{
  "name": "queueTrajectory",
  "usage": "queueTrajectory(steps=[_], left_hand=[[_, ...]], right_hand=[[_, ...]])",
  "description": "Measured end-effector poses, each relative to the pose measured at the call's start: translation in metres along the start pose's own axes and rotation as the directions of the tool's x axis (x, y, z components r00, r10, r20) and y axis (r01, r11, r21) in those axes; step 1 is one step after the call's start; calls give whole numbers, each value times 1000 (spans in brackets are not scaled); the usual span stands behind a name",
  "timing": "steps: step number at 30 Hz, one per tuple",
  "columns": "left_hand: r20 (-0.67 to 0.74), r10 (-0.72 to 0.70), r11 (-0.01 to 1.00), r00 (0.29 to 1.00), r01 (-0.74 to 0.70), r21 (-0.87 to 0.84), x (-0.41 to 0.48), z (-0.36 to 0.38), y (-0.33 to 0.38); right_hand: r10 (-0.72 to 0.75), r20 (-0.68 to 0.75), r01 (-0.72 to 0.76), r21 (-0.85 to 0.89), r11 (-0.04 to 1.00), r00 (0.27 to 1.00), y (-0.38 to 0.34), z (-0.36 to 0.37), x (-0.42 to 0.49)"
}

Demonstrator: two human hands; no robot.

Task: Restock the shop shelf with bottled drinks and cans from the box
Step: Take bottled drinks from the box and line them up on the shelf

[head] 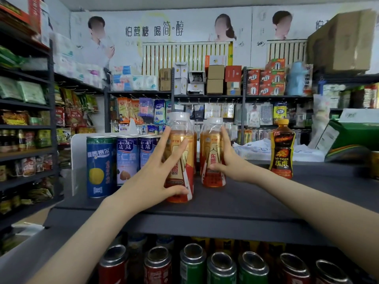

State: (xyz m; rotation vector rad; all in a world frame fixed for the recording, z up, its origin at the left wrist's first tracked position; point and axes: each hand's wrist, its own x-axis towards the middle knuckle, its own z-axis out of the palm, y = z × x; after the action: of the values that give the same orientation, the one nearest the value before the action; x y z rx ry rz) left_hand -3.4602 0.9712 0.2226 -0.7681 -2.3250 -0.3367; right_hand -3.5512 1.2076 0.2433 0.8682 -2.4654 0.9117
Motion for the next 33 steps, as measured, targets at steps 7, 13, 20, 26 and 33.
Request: queueTrajectory(steps=[7,13,20,26,33], left_hand=[[-42,21,999,999,-23,-45,-2,1,-3],[-28,20,999,999,-21,-40,-2,2,-5],[-49,47,997,998,-50,-58,1,11,-9],[-60,64,997,996,-66,-46,-2,10,-7],[-131,-46,977,990,17,-214,-19,9,4]], right_hand=[[105,-76,-111,-83,990,992,2,14,23],[-93,-156,-7,-545,838,983,4,24,12],[-82,-71,24,-595,803,994,4,29,19],[-20,-77,-30,-597,802,997,-5,28,13],[178,-274,-300,-508,808,945,-33,24,-13]])
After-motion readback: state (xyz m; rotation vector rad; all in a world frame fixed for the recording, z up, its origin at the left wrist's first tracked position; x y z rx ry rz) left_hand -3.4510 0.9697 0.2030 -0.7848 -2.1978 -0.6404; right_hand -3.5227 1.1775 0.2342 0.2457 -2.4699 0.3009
